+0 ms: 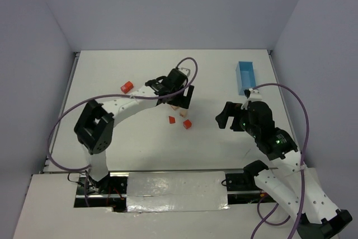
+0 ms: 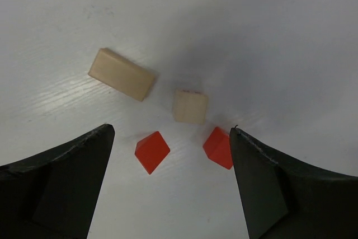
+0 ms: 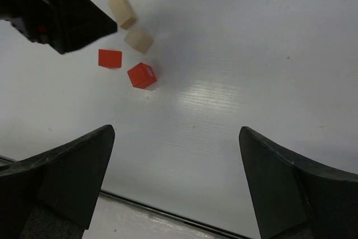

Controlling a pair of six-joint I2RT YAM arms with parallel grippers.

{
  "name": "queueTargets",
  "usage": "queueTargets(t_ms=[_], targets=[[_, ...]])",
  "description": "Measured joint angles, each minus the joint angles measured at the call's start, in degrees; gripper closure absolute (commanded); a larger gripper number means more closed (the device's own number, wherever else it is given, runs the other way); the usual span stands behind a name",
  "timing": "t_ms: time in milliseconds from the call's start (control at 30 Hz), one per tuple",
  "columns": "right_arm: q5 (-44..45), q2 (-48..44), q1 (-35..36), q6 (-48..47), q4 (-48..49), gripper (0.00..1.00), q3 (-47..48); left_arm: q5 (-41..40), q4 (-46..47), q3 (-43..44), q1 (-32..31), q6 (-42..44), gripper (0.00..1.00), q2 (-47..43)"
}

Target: Build the wood block tower

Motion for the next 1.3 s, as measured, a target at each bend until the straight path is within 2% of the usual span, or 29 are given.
queueTargets(t_ms=[267,433,733,833,933,1033,1067,1133,1167,1300], targets=[[0.0,0.7,0.0,0.0,0.0,0.00,0.0,3.6,-1.7,4.4,-1.1,4.2,0.14,10.5],[-0.2,1.1,0.0,0.0,0.0,0.00,0.0,3.2,-2.3,7.0,-2.1,4.5,0.20,11.9],[-0.4,1.2,0.0,-0.1,0.0,0.00,0.0,0.8,-4.4,10.0,-3.1,4.5,0.20,15.6],[-0.6,1.2,0.0,-0.1,0.0,0.00,0.0,0.0,-5.5,10.0,-3.1,4.4,0.24,16.5],[-0.7,1.2,0.0,-0.1,0.0,0.00,0.0,-0.6,-5.9,10.2,-3.0,4.3,0.34,17.2],[-0.7,1.2,0.0,-0.1,0.0,0.00,0.0,-0.7,-6.2,10.3,-3.0,4.3,0.48,17.5],[-0.7,1.2,0.0,-0.1,0.0,0.00,0.0,-0.7,-6.3,10.3,-3.0,4.3,0.61,17.6],[-0.7,1.3,0.0,-0.1,0.0,0.00,0.0,-0.8,-6.3,10.3,-3.0,4.4,0.76,17.6],[-0.7,1.3,0.0,-0.1,0.0,0.00,0.0,-0.8,-6.3,10.4,-3.0,4.5,0.87,17.6],[-0.8,1.5,0.0,-0.1,0.0,0.00,0.0,-0.9,-6.6,10.5,-3.0,4.3,1.00,17.6]])
